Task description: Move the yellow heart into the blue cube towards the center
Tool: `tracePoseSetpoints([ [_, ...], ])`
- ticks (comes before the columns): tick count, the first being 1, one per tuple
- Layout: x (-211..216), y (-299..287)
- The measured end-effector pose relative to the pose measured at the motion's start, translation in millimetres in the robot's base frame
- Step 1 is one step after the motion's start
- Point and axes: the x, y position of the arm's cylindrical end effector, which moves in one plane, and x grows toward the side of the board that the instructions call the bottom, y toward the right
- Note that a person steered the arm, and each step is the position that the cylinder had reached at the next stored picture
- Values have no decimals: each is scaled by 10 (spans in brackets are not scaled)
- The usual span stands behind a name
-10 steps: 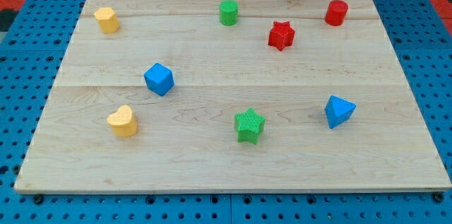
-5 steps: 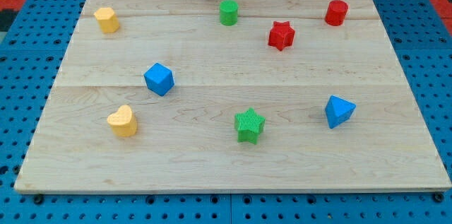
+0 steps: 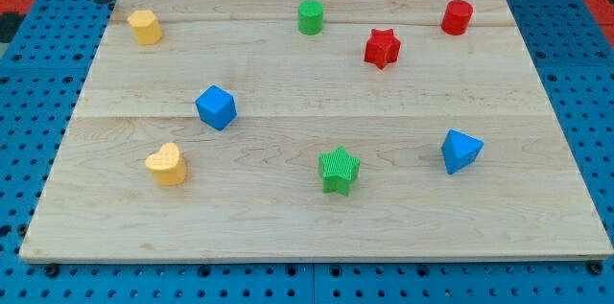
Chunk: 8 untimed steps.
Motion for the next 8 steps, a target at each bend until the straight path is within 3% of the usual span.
tracePoseSetpoints([
  [1,1315,378],
  [2,2084,578],
  [3,2140,584],
  [4,2870,773],
  [5,2937,783],
  [6,3423,934],
  [7,3359,934],
  [8,2868,1093],
])
